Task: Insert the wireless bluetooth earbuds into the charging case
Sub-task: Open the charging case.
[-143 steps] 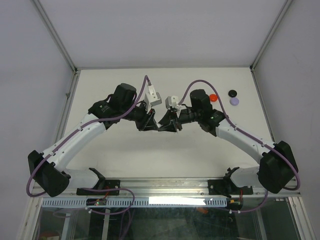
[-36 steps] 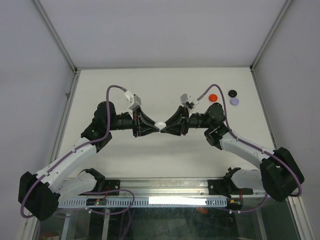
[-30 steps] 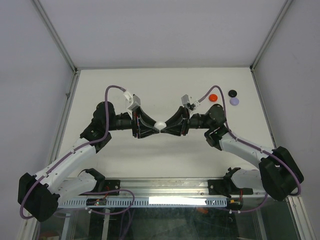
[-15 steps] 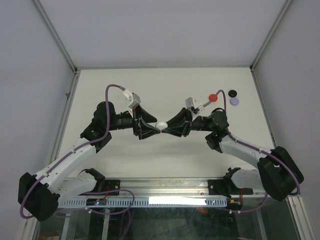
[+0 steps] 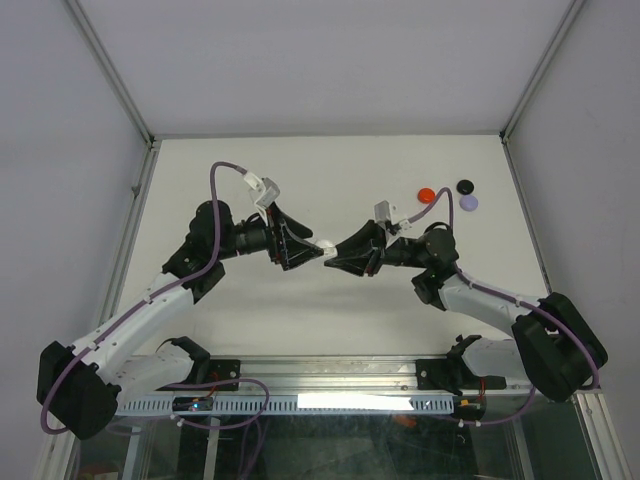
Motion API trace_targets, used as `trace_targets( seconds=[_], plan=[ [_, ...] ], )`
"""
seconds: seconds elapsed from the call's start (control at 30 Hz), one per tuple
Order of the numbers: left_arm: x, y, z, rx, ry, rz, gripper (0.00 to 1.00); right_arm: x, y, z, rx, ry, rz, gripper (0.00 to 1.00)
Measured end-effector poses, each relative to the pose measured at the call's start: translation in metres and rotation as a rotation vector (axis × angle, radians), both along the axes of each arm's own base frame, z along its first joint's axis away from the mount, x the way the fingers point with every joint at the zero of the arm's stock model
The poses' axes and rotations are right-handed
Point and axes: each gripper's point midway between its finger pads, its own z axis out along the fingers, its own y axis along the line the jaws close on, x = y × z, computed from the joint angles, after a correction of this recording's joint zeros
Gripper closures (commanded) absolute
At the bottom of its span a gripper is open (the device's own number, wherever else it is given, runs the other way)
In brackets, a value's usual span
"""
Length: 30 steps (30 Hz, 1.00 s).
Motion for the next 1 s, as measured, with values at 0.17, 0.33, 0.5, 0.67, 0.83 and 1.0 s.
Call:
trace_targets(
  seconds=[0.17, 0.33, 0.5, 0.67, 0.83, 1.0],
  plan=[
    [0.008, 0.001, 0.005, -0.014, 0.02, 0.052, 0.2, -0.003, -0.001, -0.004, 0.003, -0.027, 0.002, 1.0],
    [0.013, 0.002, 0.01, -0.029, 0.038, 0.087, 0.08, -0.003, -0.002, -0.011, -0.007, -0.049, -0.008, 1.0],
    [0.019, 0.004, 0.017, -0.032, 0.043, 0.125, 0.02, 0.002, -0.003, -0.016, -0.012, -0.078, -0.044, 1.0],
    [0.031, 0.014, 0.017, -0.013, 0.083, 0.233, 0.01, 0.008, -0.007, -0.022, -0.018, -0.104, -0.102, 1.0],
    [0.051, 0.035, -0.006, 0.053, 0.198, 0.437, 0.01, 0.018, -0.014, -0.033, -0.04, -0.134, -0.196, 1.0],
    [0.068, 0.071, -0.047, 0.174, 0.333, 0.692, 0.01, 0.027, -0.022, -0.04, -0.06, -0.166, -0.279, 1.0]
  ],
)
